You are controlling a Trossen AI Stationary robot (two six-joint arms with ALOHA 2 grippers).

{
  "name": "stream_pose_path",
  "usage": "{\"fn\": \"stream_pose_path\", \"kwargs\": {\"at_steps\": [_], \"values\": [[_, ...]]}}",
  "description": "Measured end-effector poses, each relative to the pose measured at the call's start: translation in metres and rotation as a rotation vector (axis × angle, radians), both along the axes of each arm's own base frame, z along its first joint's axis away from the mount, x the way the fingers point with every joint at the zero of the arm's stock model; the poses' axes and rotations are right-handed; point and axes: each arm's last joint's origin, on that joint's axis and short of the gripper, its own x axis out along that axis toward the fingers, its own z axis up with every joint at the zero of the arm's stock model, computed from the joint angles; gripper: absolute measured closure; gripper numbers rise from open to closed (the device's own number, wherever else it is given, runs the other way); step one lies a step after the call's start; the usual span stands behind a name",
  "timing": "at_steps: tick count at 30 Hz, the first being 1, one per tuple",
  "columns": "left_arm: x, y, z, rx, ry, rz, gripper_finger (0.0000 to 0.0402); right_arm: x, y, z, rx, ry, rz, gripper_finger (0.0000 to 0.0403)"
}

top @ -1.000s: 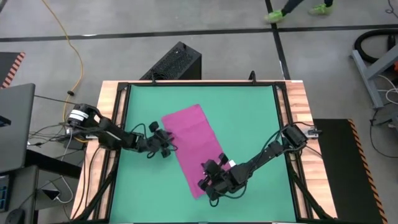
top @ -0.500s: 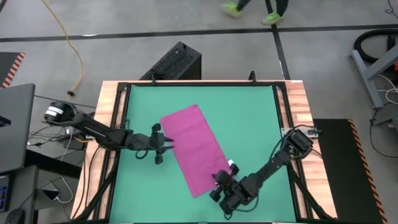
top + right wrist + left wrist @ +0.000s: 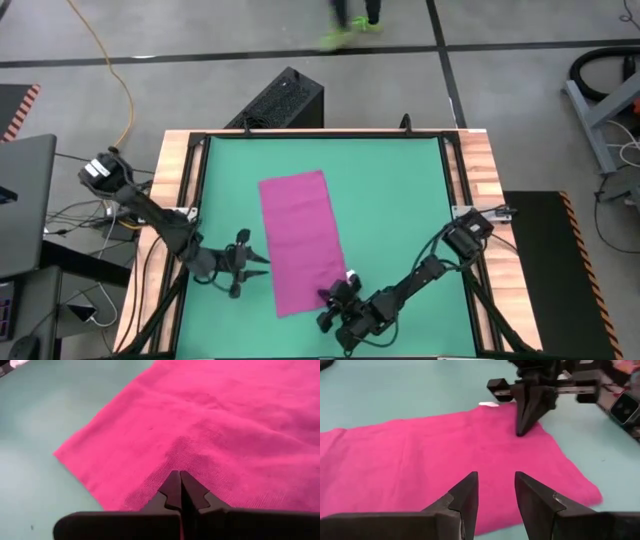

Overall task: Roll towel into tight, uniform cylinder
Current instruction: Roll the pink towel

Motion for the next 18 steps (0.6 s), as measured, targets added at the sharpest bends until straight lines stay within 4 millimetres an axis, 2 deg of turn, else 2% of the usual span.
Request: {"fn": "stream_pose_path", "kwargs": {"at_steps": [5, 9, 11, 14, 18], "values": [[-0.008, -0.027, -0.009, 0.042, 0.001, -0.038, 0.0283, 0.014, 0.003, 0.017, -0.153, 0.025, 0.056, 0.0392], [-0.006, -0.052, -0.011, 0.081, -0.001, -0.046, 0.0283, 0.011, 0.006, 0.051, -0.237, 0.031, 0.095, 0.0392], [-0.001, -0.063, -0.014, 0.110, 0.001, -0.044, 0.0283, 0.006, 0.008, 0.060, -0.261, 0.043, 0.117, 0.0392], [0.008, -0.080, -0.020, 0.153, 0.017, -0.055, 0.0283, -0.002, 0.012, 0.059, -0.289, 0.089, 0.136, 0.0392], [0.018, -0.097, -0.038, 0.177, 0.087, -0.092, 0.0283, -0.016, 0.013, 0.052, -0.275, 0.150, 0.104, 0.0392]]}}
